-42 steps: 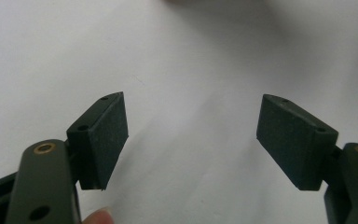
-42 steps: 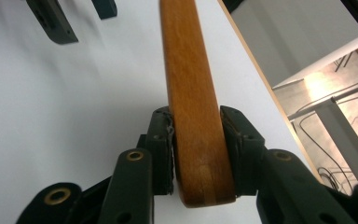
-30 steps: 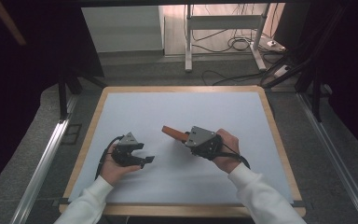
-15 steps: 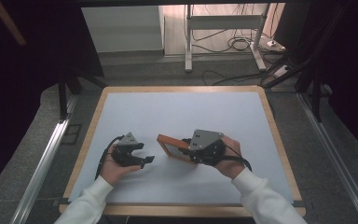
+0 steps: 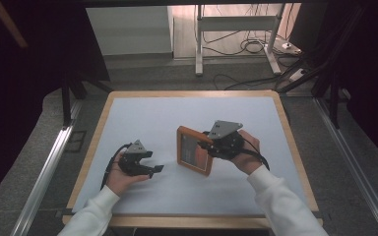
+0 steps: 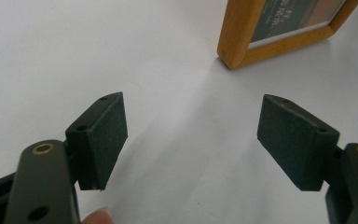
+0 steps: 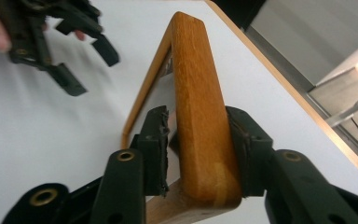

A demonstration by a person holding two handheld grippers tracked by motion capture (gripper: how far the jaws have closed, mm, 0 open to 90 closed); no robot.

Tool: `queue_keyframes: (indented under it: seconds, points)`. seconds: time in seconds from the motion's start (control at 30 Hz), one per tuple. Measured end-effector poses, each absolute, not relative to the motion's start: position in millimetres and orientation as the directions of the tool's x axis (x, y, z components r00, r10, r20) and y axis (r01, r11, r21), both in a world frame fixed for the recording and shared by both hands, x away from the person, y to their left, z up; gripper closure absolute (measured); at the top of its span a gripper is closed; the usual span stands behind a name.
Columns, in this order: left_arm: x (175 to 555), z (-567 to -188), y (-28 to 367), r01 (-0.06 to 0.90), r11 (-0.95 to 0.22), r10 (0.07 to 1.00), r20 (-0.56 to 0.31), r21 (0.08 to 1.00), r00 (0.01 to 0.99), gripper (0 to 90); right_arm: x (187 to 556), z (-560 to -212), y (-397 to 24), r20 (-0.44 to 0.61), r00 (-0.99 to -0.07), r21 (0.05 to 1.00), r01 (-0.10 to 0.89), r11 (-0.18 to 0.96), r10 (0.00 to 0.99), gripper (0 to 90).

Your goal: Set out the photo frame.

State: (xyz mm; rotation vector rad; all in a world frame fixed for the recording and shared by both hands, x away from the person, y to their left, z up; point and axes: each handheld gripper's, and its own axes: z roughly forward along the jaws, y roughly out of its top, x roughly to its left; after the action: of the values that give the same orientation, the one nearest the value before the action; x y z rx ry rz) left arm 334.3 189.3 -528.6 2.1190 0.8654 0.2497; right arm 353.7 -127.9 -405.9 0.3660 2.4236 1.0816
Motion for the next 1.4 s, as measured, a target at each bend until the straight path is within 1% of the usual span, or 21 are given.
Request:
queue_keyframes:
  seconds: [0.3,0.43,0.53,0.6,0.67,0.77,0.9,1.13,1.23,1.3,1.4]
  points:
    - [334.2,-528.7,188.5,0.491,-0.434,0.654,-0.110,0.755,0.748,23.5,378.0,-415.1,-133.9,-0.262,-0.833,0.764,0.129,0.632,0.487,49.8]
    - [334.4,-528.5,188.4,0.489,-0.429,0.653,-0.113,0.759,0.748,23.5,386.6,-419.2,-138.4,-0.229,-0.827,0.773,0.165,0.612,0.513,48.1]
    - [334.2,-528.2,188.8,0.489,-0.429,0.654,-0.113,0.760,0.748,23.5,387.4,-420.2,-138.1,-0.226,-0.824,0.777,0.169,0.607,0.519,46.9]
    - [333.9,-527.7,189.2,0.489,-0.427,0.654,-0.113,0.761,0.748,23.4,384.3,-420.4,-137.1,-0.243,-0.808,0.784,0.163,0.599,0.537,41.2]
    - [333.6,-527.2,189.5,0.488,-0.427,0.654,-0.112,0.761,0.748,23.4,379.5,-419.4,-139.3,-0.226,-0.795,0.806,0.172,0.566,0.563,36.1]
    - [333.8,-527.4,189.5,0.488,-0.426,0.654,-0.113,0.761,0.748,23.4,370.5,-420.1,-144.9,-0.220,-0.779,0.818,0.180,0.546,0.587,29.6]
    - [333.0,-526.9,188.8,0.491,-0.427,0.654,-0.115,0.760,0.747,23.4,358.6,-426.7,-158.1,-0.178,-0.759,0.840,0.215,0.499,0.627,23.6]
    - [332.9,-526.4,188.2,0.489,-0.421,0.655,-0.116,0.764,0.746,23.4,332.9,-443.5,-179.9,-0.065,-0.744,0.874,0.279,0.397,0.665,22.5]
    - [332.9,-526.6,187.8,0.489,-0.422,0.656,-0.115,0.763,0.746,23.4,321.9,-452.7,-184.4,-0.047,-0.744,0.876,0.290,0.385,0.666,22.9]
    - [332.5,-526.2,187.6,0.488,-0.422,0.656,-0.114,0.764,0.746,23.4,315.5,-458.2,-186.2,-0.035,-0.745,0.875,0.299,0.381,0.666,25.6]
    - [331.4,-525.1,187.6,0.486,-0.418,0.656,-0.115,0.767,0.746,23.5,307.0,-467.1,-188.6,-0.018,-0.754,0.875,0.305,0.375,0.657,33.6]
